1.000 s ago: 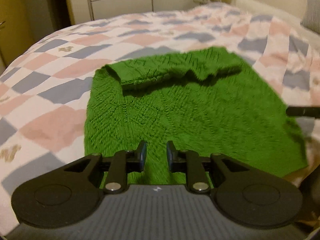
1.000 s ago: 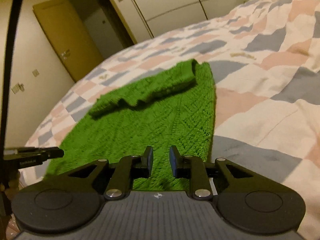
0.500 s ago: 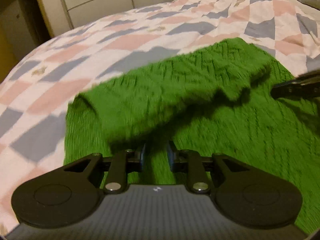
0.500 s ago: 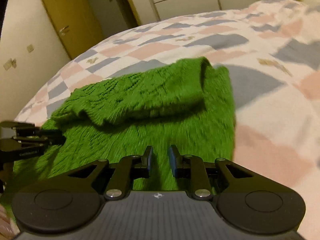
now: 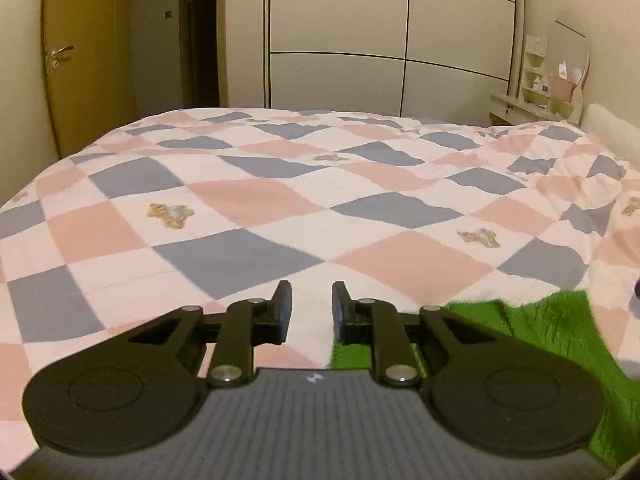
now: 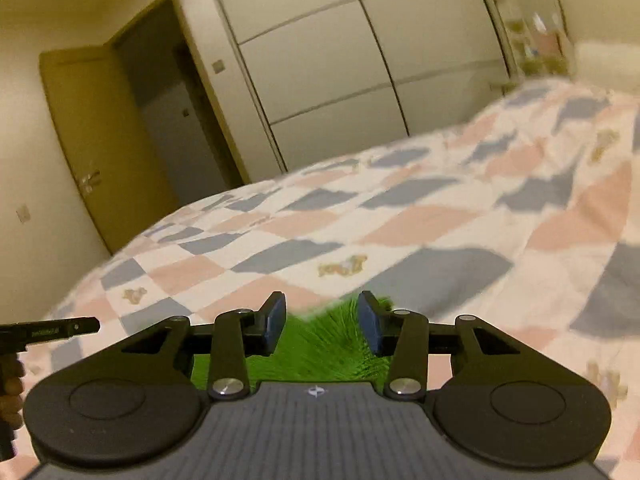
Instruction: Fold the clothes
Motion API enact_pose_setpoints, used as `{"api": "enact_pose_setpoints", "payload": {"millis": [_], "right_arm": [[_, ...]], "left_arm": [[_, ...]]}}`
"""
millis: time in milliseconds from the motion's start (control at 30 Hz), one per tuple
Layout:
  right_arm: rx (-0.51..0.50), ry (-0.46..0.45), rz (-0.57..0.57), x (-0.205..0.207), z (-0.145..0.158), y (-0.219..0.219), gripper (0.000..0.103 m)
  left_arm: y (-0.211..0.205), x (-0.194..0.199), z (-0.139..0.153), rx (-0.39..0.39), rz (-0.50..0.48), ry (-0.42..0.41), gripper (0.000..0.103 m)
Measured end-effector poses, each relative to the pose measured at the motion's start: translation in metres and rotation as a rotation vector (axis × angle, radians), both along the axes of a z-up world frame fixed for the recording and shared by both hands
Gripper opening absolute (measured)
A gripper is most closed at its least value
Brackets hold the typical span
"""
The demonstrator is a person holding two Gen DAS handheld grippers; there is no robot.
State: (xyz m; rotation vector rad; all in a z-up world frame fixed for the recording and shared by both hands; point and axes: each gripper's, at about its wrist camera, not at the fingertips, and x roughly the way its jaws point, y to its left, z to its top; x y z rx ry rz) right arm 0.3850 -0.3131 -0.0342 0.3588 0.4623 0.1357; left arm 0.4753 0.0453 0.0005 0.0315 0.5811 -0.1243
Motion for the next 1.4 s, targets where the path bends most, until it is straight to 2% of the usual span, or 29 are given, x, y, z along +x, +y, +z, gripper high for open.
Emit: {"api": "enact_pose_setpoints", "payload": {"millis": [67, 133, 267, 367, 500, 600, 667, 767, 933, 1033, 1100, 1167, 1200, 1267, 1333, 1400], "right_arm": [[0.026, 0.042, 0.004, -0.020, -0.009, -0.006, 0.044], [0.051, 0.085, 0.007, -0.039, -0.017, -0.012, 0.044], [0.149, 0.157, -0.009, -0.102, -0.037, -0.028, 0.044], [0.183, 0.224, -0.041, -0.160, -0.051, -0.033, 0.044], [0.186, 0.325, -0.084, -0.242, -0.068, -0.033, 0.045], [0.240, 0.365, -0.089, -0.292, -0.070, -0.031, 0.048], [0.274, 0.377, -0.087, -0.315, -0.066, -0.029, 0.053], [0.329, 0.378, -0.080, -0.342, -0.061, -0.027, 0.059], [0.429, 0.368, -0.065, -0.363, -0.068, -0.023, 0.061], [0.480, 0.353, -0.076, -0.365, -0.078, -0.020, 0.061], [0.514, 0.338, -0.084, -0.365, -0.085, -0.017, 0.060], [0.558, 0.326, -0.069, -0.364, -0.088, -0.015, 0.054], [0.567, 0.331, -0.058, -0.362, -0.088, -0.012, 0.050], [0.535, 0.338, -0.018, -0.355, -0.084, -0.003, 0.014], [0.467, 0.341, -0.002, -0.350, -0.075, 0.004, 0.009], [0.419, 0.293, -0.014, -0.354, -0.057, 0.001, 0.008]], "left_arm": [[0.012, -0.019, -0.008, 0.002, -0.010, 0.044, 0.017], [0.028, -0.046, -0.021, -0.029, -0.029, 0.119, 0.017], [0.056, -0.123, -0.049, -0.098, -0.079, 0.242, 0.018], [0.071, -0.192, -0.065, -0.140, -0.077, 0.289, 0.018], [0.087, -0.274, -0.075, -0.157, 0.012, 0.298, 0.024], [0.107, -0.319, -0.074, -0.293, 0.089, 0.317, 0.029], [0.121, -0.342, -0.073, -0.405, 0.124, 0.333, 0.031], [0.137, -0.352, -0.079, -0.586, 0.136, 0.376, 0.032], [0.153, -0.357, -0.100, -0.877, 0.139, 0.454, 0.032], [0.147, -0.351, -0.119, -0.979, 0.150, 0.488, 0.031], [0.140, -0.346, -0.118, -0.975, 0.144, 0.479, 0.028], [0.133, -0.342, -0.116, -0.960, 0.135, 0.468, 0.018], [0.127, -0.341, -0.107, -0.901, 0.118, 0.447, 0.015], [0.115, -0.340, -0.089, -0.780, 0.082, 0.400, 0.007], [0.103, -0.352, -0.062, -0.619, 0.024, 0.295, 0.006], [0.088, -0.369, -0.039, -0.445, -0.032, 0.186, 0.006]]}}
